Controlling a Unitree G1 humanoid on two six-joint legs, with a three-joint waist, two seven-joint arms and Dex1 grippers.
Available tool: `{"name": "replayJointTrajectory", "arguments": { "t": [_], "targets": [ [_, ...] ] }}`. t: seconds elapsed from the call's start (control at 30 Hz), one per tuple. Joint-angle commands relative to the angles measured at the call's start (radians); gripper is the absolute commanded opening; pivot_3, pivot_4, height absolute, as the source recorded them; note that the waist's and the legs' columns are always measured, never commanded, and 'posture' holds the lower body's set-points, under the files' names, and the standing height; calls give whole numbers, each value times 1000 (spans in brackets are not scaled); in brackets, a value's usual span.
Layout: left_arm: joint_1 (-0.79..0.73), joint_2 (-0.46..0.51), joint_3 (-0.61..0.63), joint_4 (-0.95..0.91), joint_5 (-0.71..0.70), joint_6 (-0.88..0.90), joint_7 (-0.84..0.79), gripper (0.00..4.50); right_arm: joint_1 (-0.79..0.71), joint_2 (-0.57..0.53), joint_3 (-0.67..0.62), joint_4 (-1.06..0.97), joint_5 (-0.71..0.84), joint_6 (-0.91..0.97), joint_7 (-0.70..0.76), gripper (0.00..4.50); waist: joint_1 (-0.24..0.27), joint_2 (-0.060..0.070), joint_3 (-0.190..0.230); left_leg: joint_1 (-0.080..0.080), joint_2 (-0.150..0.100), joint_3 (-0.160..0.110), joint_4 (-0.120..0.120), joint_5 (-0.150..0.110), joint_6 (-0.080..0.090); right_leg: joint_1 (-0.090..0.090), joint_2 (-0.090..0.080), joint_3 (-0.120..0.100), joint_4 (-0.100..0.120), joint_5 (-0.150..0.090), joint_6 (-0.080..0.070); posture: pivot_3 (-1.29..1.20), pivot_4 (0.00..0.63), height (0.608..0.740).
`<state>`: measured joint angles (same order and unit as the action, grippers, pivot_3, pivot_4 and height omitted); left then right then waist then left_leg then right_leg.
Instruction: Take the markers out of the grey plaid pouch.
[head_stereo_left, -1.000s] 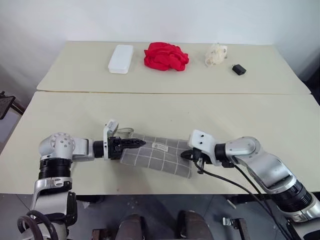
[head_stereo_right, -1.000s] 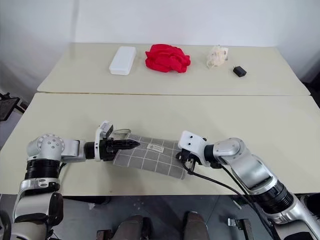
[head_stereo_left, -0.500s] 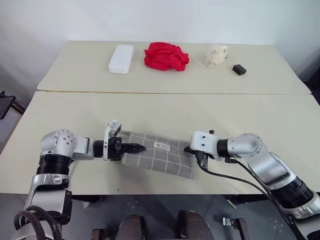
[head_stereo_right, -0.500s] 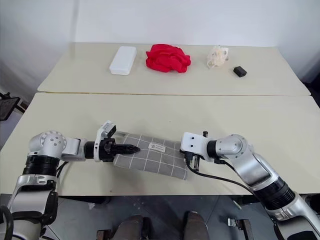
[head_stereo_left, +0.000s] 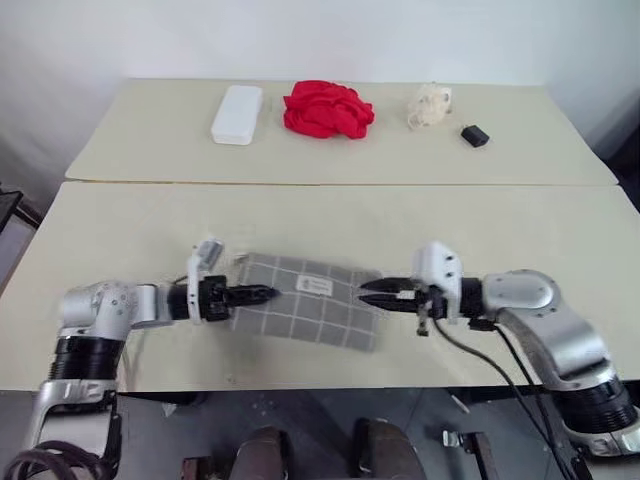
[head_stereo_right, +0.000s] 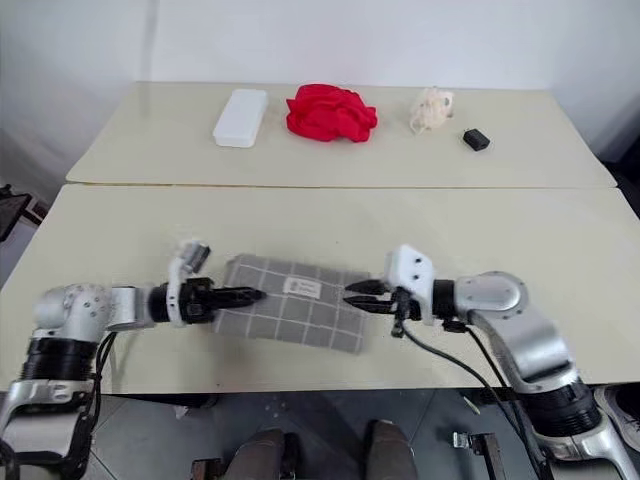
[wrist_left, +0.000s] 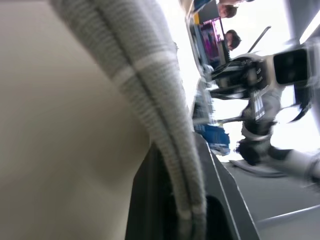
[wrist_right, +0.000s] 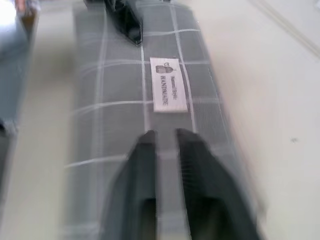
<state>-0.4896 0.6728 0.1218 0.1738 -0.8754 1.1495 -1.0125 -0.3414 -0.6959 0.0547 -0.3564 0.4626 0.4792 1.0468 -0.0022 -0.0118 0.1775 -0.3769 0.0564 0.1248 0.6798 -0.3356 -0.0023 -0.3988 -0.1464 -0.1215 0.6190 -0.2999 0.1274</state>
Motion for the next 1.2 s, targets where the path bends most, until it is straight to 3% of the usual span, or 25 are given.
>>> {"name": "replayJointTrajectory", "arguments": {
  "t": [0.03, 0.27, 0.3, 0.5, 0.67, 0.97, 1.2],
  "targets": [
    [13, -33, 111, -48, 82, -380, -86, 0, -3, -35, -160, -67, 198, 145, -18, 1948, 2, 0, 0, -1, 0, 0, 0, 0, 0, 0, 0, -1, -1, 0, 0, 0, 150, 740],
    [-11, -160, 35, -17, 457, -1120, -19, 0, -57, -98, -248, -34, 346, 325, -60, 4341, 11, 0, 0, -2, -1, 0, 1, -2, 3, 0, -2, -1, -3, 1, 1, 0, 150, 740],
    [-20, -179, 22, 12, 529, -1254, 15, 0, -73, -100, -249, -30, 361, 350, -71, 4470, 13, 0, 0, -3, -1, 1, 1, -2, 3, 0, -1, -2, -3, 1, 2, 0, 150, 740],
    [-91, -171, -90, 252, 954, -1848, 269, 0, -172, -97, -253, -31, 497, 527, -159, 4470, 15, 0, 0, -13, -1, 8, 3, -2, 3, -12, -2, -3, 0, 1, 2, 0, 150, 740],
    [-141, -156, -177, 364, 1162, -2054, 429, 0, -298, -46, -187, -49, 511, 616, -305, 4470, 14, 0, 0, -14, -1, 9, 3, -2, 4, -13, -2, -4, 0, 2, 2, 0, 150, 740],
    [-186, -129, -282, 406, 1323, -2141, 575, 0, -530, 171, -75, 19, 503, 854, -578, 4470, 3, 0, 0, -16, -1, 9, 4, -2, 4, -15, -2, -6, 2, 2, 2, 0, 150, 740],
    [-191, -118, -309, 396, 1364, -2131, 648, 0, -535, 274, -75, 85, 469, 1004, -688, 4470, -1, 0, 0, -17, -1, 8, 4, -2, 4, -15, -2, -8, 2, 2, 2, 0, 150, 740]
  ]
}}
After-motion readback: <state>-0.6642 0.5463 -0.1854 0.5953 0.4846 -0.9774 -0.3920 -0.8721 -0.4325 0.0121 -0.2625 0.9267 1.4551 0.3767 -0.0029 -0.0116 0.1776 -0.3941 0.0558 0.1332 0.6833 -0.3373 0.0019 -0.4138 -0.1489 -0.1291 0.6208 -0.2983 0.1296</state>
